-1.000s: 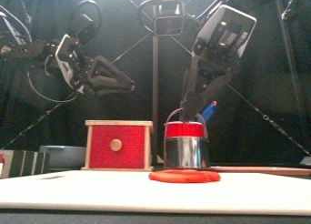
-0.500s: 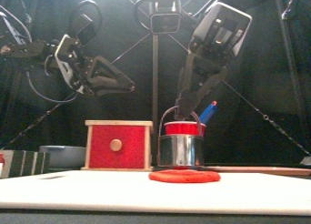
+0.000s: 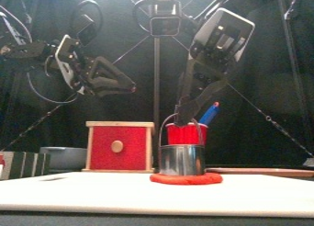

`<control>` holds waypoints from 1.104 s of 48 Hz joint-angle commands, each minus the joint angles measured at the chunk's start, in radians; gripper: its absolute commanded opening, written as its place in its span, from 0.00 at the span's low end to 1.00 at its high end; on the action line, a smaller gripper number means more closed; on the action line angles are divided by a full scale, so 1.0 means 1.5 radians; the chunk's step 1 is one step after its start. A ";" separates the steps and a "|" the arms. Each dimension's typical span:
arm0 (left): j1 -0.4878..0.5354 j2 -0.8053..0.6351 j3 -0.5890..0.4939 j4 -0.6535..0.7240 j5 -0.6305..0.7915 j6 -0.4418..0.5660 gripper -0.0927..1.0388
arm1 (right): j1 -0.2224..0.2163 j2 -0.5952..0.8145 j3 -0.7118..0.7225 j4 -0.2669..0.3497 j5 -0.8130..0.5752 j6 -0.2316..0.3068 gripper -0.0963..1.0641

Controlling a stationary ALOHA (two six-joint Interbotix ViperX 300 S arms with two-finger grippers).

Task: Get the cutter from the drawer then cut the dough then place the extra dough in the bowl
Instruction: Cut the dough

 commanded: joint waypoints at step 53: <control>-0.089 0.009 -0.013 -0.192 -0.062 0.106 0.82 | 0.008 0.010 -0.030 0.032 -0.164 -0.006 0.72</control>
